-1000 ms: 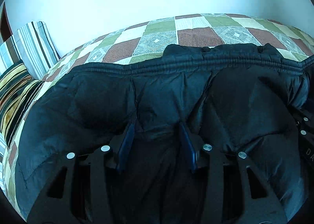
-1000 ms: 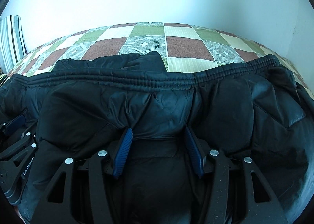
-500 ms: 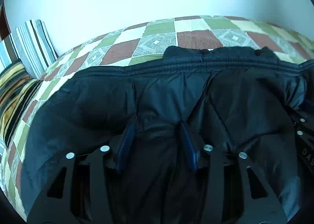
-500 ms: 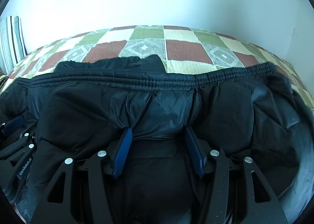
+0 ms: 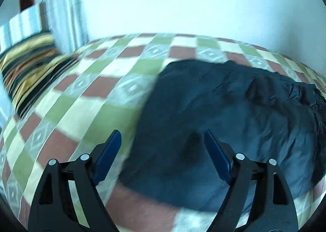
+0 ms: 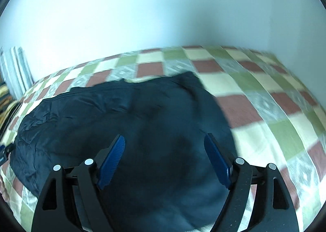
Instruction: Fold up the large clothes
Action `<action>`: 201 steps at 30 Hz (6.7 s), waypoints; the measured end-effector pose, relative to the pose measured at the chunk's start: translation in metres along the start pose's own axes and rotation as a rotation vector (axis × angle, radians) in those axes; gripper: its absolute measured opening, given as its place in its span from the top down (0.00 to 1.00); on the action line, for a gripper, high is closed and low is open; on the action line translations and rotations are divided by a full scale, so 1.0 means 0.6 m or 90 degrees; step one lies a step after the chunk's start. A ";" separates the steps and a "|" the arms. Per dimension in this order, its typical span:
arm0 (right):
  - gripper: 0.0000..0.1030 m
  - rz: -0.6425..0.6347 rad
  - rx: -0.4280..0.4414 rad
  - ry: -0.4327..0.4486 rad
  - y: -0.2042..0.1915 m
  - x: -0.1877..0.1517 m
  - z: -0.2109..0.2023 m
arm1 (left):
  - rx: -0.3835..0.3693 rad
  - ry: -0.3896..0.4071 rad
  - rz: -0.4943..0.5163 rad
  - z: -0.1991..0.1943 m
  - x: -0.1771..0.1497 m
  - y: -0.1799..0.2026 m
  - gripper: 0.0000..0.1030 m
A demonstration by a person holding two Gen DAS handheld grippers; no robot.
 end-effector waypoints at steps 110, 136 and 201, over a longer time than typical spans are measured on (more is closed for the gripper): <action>0.57 0.031 0.098 -0.128 -0.034 -0.203 -0.098 | -0.127 -0.166 -0.007 -0.050 -0.137 -0.151 0.86; 0.44 -0.028 0.096 -0.034 -0.117 -0.166 -0.181 | -0.163 -0.159 -0.068 -0.031 -0.155 -0.199 0.28; 0.41 -0.189 0.025 -0.114 -0.410 -0.251 -0.069 | -0.104 -0.160 0.004 -0.010 -0.135 -0.185 0.15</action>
Point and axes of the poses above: each gripper's, at about its wrist camera, not at the fingertips, and z roughly the way its jaws point, y to its right, x to its top, the point moved 6 cm from there along z, roughly the way its jaws point, and after that the axes turned 1 degree about -x, right-handed, at the moved point
